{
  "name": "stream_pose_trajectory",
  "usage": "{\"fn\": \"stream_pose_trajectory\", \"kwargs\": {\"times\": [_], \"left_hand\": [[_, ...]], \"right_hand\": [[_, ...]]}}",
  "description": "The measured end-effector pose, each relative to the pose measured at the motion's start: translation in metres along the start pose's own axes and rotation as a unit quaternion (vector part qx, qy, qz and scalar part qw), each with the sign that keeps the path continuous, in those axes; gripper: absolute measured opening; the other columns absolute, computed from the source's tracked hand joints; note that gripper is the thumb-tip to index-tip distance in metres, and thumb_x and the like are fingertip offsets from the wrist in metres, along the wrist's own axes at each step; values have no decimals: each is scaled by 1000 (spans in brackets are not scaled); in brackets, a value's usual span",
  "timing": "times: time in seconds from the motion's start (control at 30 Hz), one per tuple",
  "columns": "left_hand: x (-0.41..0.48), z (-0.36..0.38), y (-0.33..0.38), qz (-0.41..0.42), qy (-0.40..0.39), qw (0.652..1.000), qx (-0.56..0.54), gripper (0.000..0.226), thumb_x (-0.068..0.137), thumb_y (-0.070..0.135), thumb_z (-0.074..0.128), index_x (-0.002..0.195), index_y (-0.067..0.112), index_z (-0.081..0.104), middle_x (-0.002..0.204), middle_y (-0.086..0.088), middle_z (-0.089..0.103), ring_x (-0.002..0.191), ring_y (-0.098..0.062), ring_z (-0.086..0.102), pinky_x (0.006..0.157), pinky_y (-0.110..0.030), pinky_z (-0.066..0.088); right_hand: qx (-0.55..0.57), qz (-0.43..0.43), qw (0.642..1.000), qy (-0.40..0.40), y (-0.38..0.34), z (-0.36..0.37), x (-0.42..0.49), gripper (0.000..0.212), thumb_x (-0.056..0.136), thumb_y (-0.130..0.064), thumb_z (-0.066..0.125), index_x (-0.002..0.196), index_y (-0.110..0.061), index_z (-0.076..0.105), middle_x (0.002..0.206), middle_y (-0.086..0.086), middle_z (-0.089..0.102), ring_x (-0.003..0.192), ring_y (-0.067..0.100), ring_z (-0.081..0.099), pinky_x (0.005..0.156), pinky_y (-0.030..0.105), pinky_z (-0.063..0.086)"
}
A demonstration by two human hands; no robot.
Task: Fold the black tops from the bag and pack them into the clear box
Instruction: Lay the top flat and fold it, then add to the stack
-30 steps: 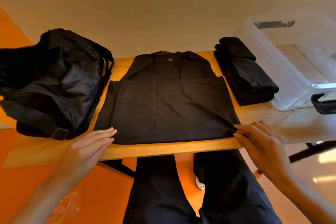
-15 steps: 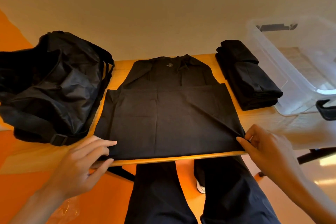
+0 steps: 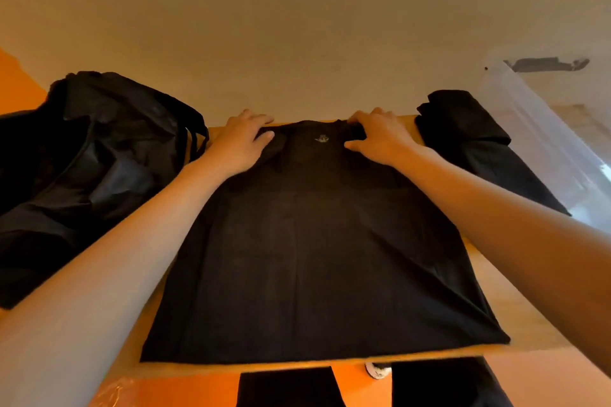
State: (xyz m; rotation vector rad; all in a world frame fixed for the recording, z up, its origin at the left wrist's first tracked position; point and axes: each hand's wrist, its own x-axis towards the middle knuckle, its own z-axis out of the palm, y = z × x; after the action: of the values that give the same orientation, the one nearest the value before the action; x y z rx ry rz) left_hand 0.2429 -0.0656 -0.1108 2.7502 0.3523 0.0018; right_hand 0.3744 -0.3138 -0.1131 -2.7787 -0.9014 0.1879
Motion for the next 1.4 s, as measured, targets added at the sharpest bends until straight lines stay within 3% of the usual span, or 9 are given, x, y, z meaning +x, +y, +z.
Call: {"fn": "stream_pose_trajectory", "kwargs": {"times": [0.17, 0.23, 0.5, 0.67, 0.77, 0.93, 1.1, 1.27, 1.4], "left_hand": [[25, 7, -21, 44, 41, 998, 14, 5, 100, 24, 64, 104, 23, 66, 100, 2, 53, 102, -28, 53, 88, -42, 45], [30, 4, -24, 36, 60, 997, -24, 11, 100, 17, 64, 89, 18, 62, 92, 1, 58, 91, -26, 57, 83, -43, 48], [44, -6, -28, -115, 109, 978, -133, 9, 101, 10, 56, 107, 10, 64, 100, 2, 60, 96, -21, 58, 73, -27, 43], [43, -12, -24, 1, -19, 996, -83, 50, 97, 0, 55, 134, 33, 57, 138, 0, 45, 130, -25, 43, 106, -41, 39], [38, -12, -19, 77, -40, 994, -64, 30, 101, 20, 61, 124, 39, 64, 145, 5, 43, 138, -25, 35, 117, -47, 28], [33, -3, -4, 186, -108, 976, 38, 15, 95, 39, 69, 109, 34, 66, 151, 6, 37, 138, -17, 26, 113, -40, 22], [40, -7, -15, 196, -116, 971, 67, 15, 98, 36, 65, 87, 29, 56, 146, 6, 42, 132, -19, 33, 108, -37, 26], [40, -8, -12, 213, -50, 975, -26, 9, 97, 28, 66, 95, 21, 61, 128, 3, 54, 119, -15, 44, 103, -39, 40], [32, -10, -5, 224, -38, 971, -77, 19, 97, 25, 68, 115, 22, 63, 120, 5, 56, 114, -15, 50, 99, -31, 41]], "right_hand": [[91, 6, 995, 29, 16, 3, 22, 22, 94, -32, 72, 101, -12, 69, 101, 4, 60, 97, 24, 58, 75, 35, 45], [141, 23, 990, -9, 23, -8, 27, 25, 92, -35, 73, 94, -10, 70, 94, 3, 64, 90, 21, 59, 75, 33, 45], [198, -12, 969, -145, 40, -47, 34, 22, 92, -41, 71, 92, -18, 71, 97, 0, 70, 93, 15, 63, 86, 35, 45], [135, -95, 970, -181, 42, -36, 42, 31, 101, -22, 62, 122, -44, 62, 123, -7, 58, 108, 11, 58, 96, 35, 43], [138, -123, 956, -230, 33, -35, 42, 26, 95, -46, 63, 121, -45, 65, 124, -14, 48, 114, 6, 50, 99, 29, 39], [61, -205, 956, -203, 27, -23, 46, 13, 87, -42, 75, 92, -42, 63, 113, -11, 51, 110, 13, 49, 101, 35, 42], [316, -141, 918, -195, 42, -40, 44, 21, 86, -8, 63, 68, -9, 52, 108, -2, 69, 110, 23, 62, 105, 43, 43], [452, -123, 858, -210, 54, -43, 49, 22, 77, 1, 57, 67, -11, 41, 85, 5, 69, 96, 27, 63, 89, 37, 50], [378, -145, 886, -227, 54, -46, 51, 10, 68, -5, 54, 75, -7, 48, 84, 13, 60, 89, 35, 58, 80, 41, 46]]}}
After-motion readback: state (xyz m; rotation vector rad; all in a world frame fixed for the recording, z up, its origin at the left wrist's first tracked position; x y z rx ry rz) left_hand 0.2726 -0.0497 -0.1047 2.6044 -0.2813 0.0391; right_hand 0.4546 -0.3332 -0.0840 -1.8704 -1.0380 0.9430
